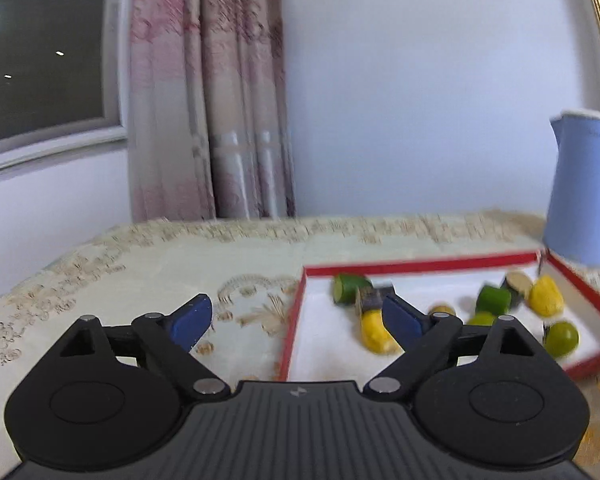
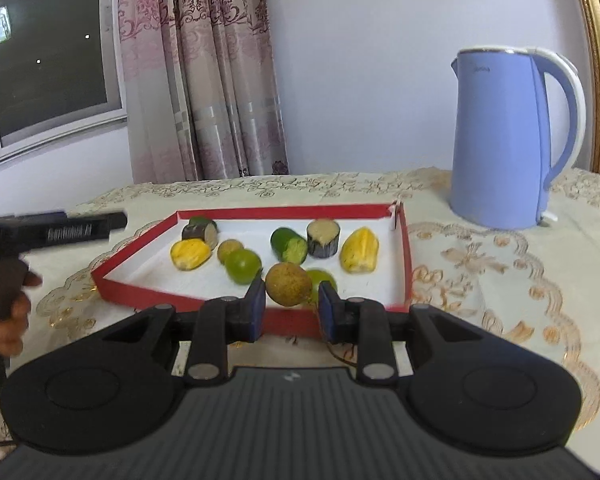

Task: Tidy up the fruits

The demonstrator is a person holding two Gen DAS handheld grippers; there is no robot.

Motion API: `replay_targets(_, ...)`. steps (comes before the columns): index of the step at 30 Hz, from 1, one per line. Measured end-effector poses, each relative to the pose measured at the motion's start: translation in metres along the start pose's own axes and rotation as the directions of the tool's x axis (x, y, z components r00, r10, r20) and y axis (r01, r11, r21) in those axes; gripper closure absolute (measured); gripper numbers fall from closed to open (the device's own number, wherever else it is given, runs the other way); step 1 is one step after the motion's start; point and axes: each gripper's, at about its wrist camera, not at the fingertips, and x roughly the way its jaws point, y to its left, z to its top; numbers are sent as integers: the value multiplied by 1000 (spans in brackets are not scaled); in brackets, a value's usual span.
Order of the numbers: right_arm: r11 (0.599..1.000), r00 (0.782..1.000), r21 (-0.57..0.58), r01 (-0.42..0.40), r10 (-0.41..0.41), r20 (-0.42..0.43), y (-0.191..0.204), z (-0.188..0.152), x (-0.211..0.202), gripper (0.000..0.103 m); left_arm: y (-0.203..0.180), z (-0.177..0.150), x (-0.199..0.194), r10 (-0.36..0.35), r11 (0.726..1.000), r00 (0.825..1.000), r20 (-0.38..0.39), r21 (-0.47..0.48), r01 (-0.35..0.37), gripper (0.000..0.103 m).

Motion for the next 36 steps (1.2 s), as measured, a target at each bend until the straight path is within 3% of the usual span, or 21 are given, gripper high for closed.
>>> replay_targets(9, 997, 997, -48, 60, -62, -42, -3, 34, 62, 76, 9, 0, 3, -11, 999, 999, -38, -32, 10, 9)
replay_targets(22, 994, 988, -39, 105, -109, -111, -15, 29, 106, 75, 10, -1, 6, -44, 998, 997, -70, -45, 41, 9)
replay_targets(25, 993, 988, -41, 107, -111, -106, -15, 29, 106, 74, 10, -1, 7, -42, 998, 996, -73, -49, 38, 9)
replay_targets(27, 994, 990, -28, 105, -108, -86, -16, 30, 102, 64, 10, -1, 6, -44, 998, 996, -74, -52, 40, 9)
replay_targets(31, 993, 993, -35, 111, -112, -45, -11, 36, 84, 64, 10, -1, 7, -48, 998, 996, -79, -51, 44, 9)
replay_targets(36, 989, 995, -111, 97, -96, 17, 7, 29, 31, 47, 12, -2, 8, -46, 997, 995, -88, -58, 41, 9)
